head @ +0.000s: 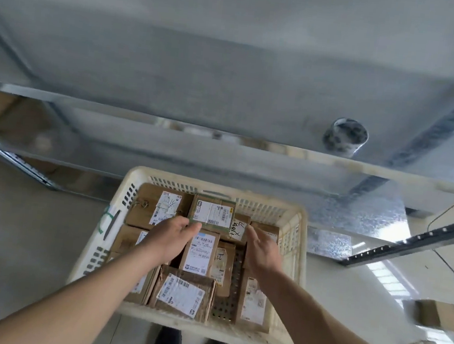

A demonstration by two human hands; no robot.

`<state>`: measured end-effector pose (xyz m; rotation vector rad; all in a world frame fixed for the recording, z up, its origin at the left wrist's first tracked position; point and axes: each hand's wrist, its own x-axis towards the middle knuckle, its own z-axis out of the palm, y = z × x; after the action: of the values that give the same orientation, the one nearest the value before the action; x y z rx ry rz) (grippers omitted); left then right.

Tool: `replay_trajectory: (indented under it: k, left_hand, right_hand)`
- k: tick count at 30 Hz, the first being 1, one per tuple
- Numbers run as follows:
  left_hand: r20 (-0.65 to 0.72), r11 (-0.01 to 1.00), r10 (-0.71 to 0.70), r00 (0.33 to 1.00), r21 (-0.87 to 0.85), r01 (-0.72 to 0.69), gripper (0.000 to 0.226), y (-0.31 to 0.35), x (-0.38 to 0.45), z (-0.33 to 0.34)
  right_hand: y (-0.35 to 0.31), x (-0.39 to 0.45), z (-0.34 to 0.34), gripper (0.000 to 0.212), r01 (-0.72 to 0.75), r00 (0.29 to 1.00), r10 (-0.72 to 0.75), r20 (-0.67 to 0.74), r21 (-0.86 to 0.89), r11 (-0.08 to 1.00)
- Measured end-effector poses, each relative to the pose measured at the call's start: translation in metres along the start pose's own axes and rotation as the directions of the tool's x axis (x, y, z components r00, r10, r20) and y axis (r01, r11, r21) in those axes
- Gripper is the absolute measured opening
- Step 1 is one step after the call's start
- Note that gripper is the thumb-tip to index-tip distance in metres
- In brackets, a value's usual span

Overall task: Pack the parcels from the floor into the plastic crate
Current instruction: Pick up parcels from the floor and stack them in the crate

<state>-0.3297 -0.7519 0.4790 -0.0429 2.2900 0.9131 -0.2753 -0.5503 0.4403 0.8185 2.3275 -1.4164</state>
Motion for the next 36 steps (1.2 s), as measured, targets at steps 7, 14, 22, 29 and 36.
replay_trajectory:
  k: [7,14,22,29,36]
  left_hand:
    - [-0.003,0.989,0.137,0.991,-0.059,-0.137,0.057,0.052,-0.036,-0.009]
    - [0.04,0.957,0.289,0.956,0.019,-0.29,0.062,0.09,-0.07,-0.011]
    - [0.168,0.898,0.432,0.886,0.007,-0.439,0.057,0.127,-0.111,0.009]
    - [0.269,0.85,0.499,0.824,0.034,-0.526,0.054,0.157,-0.136,0.057]
    - [0.362,0.786,0.575,0.734,0.004,-0.618,0.041,0.195,-0.178,0.136]
  right_hand:
    - [-0.028,-0.049,-0.045,0.049,0.113,0.993,-0.104,-0.064,0.16,0.981]
    - [-0.038,-0.1,-0.078,0.057,0.15,0.969,-0.1,-0.225,0.215,0.965]
    - [-0.029,-0.173,-0.105,0.052,0.139,0.903,-0.008,-0.43,0.274,0.952]
    - [0.011,-0.236,-0.136,0.052,0.124,0.826,0.079,-0.558,0.316,0.941]
    - [0.078,-0.298,-0.186,0.049,0.085,0.715,0.209,-0.667,0.379,0.921]
